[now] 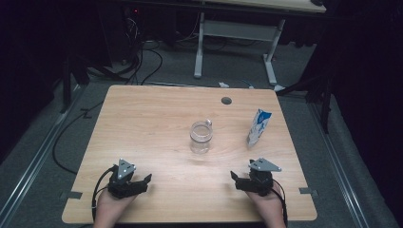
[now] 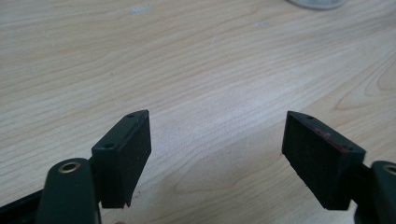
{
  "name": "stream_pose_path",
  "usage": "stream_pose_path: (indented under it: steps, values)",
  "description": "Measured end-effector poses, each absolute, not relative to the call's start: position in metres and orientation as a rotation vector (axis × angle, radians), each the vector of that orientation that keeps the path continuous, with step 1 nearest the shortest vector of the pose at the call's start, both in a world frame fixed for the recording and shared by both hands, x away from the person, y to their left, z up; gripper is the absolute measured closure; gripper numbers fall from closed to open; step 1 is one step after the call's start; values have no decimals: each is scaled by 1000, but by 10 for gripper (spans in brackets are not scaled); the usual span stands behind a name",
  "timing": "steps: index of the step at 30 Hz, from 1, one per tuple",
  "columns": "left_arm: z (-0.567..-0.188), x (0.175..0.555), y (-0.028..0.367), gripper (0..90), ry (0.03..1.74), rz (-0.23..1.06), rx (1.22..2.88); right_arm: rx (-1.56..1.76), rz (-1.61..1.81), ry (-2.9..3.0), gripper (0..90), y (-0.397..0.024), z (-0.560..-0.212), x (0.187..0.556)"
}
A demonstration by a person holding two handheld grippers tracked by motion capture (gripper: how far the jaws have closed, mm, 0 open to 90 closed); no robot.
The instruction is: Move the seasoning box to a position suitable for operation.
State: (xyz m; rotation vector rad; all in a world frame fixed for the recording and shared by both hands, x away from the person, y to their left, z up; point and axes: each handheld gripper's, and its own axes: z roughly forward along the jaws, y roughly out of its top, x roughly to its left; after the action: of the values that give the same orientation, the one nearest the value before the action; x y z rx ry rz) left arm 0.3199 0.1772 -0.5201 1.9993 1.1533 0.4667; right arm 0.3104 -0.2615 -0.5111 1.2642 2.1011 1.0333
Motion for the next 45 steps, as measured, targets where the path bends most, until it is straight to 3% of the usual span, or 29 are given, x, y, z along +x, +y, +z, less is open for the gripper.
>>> stream_pose_path:
  steps: [3, 5, 6, 8, 10, 17, 22, 25, 29, 33, 40, 45]
  values:
    - [-521, 319, 177, 317, 1139, 411, 1976, 1272, 1017, 2125, 25, -261, -512, 310]
    - [-520, 318, 173, 309, 1129, 442, 1985, 1267, 1037, 2138, 75, -260, -512, 309]
    - [-519, 317, 172, 309, 1111, 450, 1985, 1253, 1045, 2113, 157, -259, -511, 306]
    - [-518, 315, 169, 308, 1090, 484, 1976, 1249, 1050, 2104, 159, -258, -511, 306]
    - [-520, 314, 168, 343, 1088, 489, 1968, 1252, 1054, 2095, 297, -259, -512, 305]
    - [-520, 317, 168, 395, 1066, 429, 1883, 1278, 1134, 2079, 448, -263, -516, 302]
    - [-516, 324, 165, 412, 1098, 377, 1851, 1332, 1165, 2058, 440, -270, -518, 304]
    - [-515, 328, 158, 320, 1082, 396, 1897, 1350, 1179, 2041, 438, -275, -518, 306]
    - [-515, 333, 148, 278, 1086, 363, 1936, 1339, 1142, 2049, 419, -276, -522, 307]
    - [-513, 337, 134, 318, 1075, 402, 1967, 1352, 1154, 2041, 382, -279, -519, 307]
    - [-508, 357, 114, 455, 1053, 380, 1954, 1349, 1139, 2037, 489, -279, -514, 306]
    - [-504, 368, 105, 488, 1047, 390, 1941, 1349, 1131, 2031, 486, -279, -514, 307]
